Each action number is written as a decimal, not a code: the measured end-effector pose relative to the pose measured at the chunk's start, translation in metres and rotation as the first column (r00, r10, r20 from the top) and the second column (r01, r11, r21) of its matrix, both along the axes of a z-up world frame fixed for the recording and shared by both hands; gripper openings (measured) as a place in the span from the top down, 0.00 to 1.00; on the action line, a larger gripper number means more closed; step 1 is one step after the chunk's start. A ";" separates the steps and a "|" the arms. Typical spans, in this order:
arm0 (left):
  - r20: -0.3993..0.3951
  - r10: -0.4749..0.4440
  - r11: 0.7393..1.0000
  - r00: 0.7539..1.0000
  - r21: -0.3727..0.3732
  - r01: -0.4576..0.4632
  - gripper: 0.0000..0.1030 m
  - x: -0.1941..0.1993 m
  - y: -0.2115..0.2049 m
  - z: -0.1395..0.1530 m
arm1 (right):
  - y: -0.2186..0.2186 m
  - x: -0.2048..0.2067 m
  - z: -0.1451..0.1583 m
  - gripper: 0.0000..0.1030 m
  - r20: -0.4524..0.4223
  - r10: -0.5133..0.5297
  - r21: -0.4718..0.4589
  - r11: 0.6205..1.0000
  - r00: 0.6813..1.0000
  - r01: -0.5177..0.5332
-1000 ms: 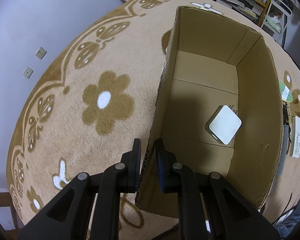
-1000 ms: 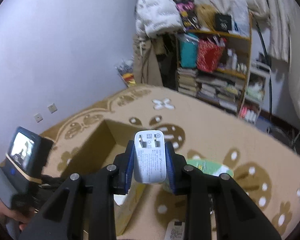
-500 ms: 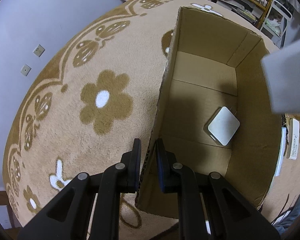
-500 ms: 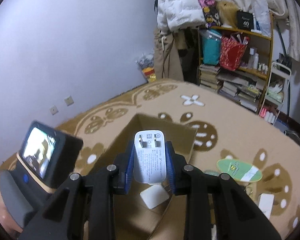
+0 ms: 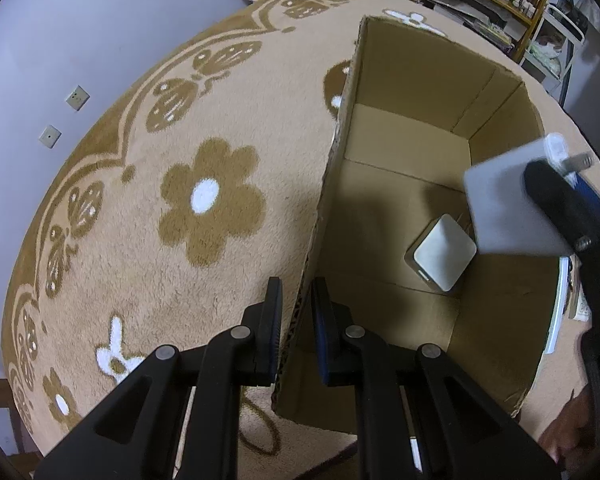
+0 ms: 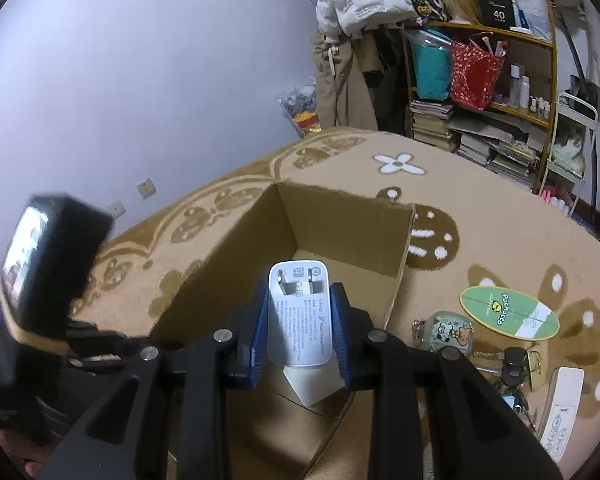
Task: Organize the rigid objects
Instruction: 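Lift the white plug charger with the right gripper into the box, then open the right gripper to release the plug charger in the box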
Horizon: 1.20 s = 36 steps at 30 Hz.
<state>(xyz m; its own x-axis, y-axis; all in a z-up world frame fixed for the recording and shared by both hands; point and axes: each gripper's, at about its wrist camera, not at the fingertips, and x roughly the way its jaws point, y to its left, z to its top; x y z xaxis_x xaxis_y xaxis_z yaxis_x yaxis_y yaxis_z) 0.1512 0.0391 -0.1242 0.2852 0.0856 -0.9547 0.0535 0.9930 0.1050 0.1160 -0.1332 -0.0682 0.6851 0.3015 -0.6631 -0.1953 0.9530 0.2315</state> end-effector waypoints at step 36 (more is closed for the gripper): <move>-0.008 -0.001 1.000 1.000 -0.004 0.001 0.90 -0.001 -0.004 0.004 | -0.014 -0.003 0.009 0.45 -0.060 -0.036 0.037 0.999 0.998 0.039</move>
